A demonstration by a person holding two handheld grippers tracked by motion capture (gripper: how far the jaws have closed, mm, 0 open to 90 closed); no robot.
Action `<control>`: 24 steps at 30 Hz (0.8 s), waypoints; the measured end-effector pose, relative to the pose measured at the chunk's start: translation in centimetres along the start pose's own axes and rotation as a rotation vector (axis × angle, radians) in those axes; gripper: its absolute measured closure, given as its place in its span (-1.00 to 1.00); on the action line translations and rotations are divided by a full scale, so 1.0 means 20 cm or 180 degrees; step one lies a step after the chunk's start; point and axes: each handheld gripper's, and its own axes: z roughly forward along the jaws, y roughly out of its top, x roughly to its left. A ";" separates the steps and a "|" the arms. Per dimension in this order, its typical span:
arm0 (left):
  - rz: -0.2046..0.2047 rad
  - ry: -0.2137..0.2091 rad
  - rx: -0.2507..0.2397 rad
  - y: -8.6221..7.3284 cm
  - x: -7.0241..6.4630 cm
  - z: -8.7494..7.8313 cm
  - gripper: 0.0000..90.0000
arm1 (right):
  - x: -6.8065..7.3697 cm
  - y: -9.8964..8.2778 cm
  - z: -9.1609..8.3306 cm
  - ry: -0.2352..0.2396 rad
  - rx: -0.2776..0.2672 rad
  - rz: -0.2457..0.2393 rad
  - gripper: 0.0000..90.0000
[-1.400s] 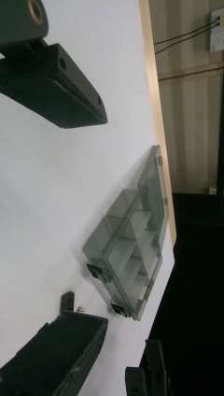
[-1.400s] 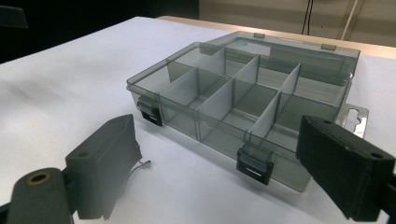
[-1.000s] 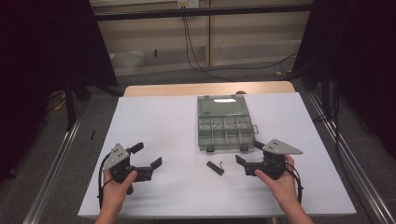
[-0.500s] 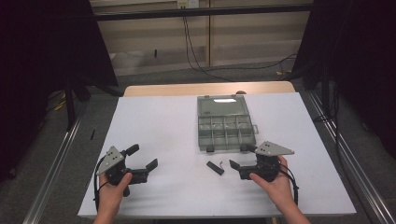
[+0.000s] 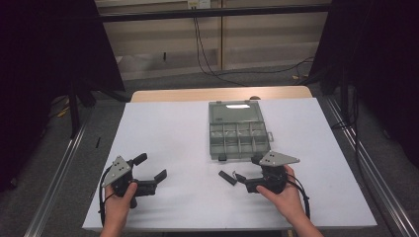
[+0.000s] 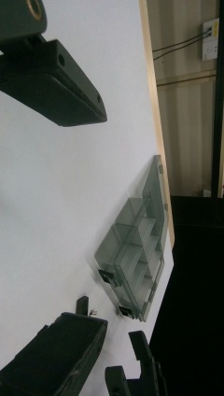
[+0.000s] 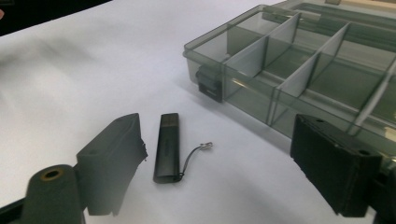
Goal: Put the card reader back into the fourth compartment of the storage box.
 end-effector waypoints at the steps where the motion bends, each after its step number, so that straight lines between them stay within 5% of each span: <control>1: 0.0001 0.0005 -0.0006 0.00 0.00 0.00 -0.93 | 0.00 0.00 0.00 0.0010 0.0014 -0.0008 -0.60; 24: 0.0018 0.0028 -0.0016 -0.02 0.00 -0.01 -0.93 | 0.06 0.00 0.09 0.0174 0.0263 -0.0098 -0.28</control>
